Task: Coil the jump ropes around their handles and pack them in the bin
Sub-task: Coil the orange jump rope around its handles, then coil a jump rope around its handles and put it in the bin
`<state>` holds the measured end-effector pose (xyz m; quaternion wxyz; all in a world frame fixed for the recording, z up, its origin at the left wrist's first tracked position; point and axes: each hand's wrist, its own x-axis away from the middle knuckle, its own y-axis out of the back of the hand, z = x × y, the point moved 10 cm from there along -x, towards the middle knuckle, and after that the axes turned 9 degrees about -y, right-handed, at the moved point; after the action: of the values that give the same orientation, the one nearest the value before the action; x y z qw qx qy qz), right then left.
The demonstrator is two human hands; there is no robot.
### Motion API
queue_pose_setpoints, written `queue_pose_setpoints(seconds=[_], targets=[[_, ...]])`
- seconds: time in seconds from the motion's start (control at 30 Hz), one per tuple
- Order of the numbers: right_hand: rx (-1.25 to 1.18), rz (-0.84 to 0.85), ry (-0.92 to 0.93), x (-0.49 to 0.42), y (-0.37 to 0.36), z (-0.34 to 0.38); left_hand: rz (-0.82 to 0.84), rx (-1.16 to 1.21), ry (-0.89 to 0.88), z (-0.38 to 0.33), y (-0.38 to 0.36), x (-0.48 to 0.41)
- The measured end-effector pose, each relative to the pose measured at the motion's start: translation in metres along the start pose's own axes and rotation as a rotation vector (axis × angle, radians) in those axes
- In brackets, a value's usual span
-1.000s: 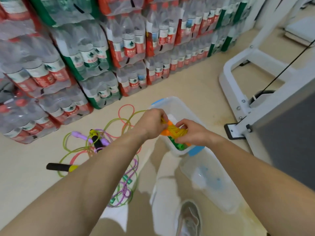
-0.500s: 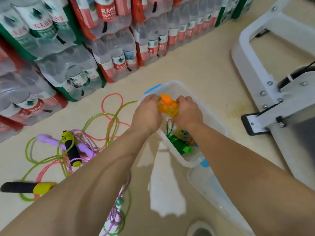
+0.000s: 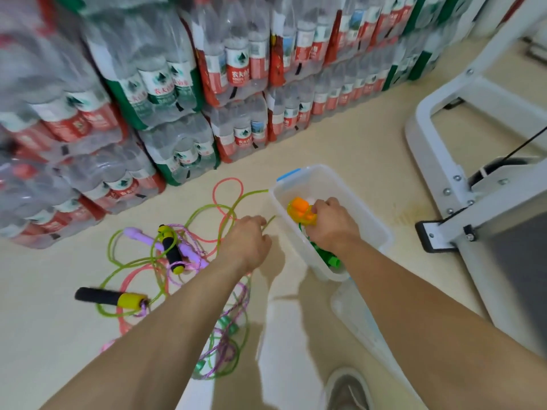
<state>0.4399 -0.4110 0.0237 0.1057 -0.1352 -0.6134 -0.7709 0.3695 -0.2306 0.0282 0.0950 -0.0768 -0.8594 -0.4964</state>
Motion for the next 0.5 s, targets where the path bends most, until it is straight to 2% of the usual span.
queue_pose_setpoints(seconds=[0.13, 0.5], targets=[[0.007, 0.081, 0.084, 0.063, 0.012, 0.034, 0.123, -0.036, 0.109, 0.018, 0.015, 0.065], [0.052, 0.263, 0.335, 0.225, -0.017, 0.137, 0.135, -0.036, 0.262, 0.074, 0.058, 0.247]])
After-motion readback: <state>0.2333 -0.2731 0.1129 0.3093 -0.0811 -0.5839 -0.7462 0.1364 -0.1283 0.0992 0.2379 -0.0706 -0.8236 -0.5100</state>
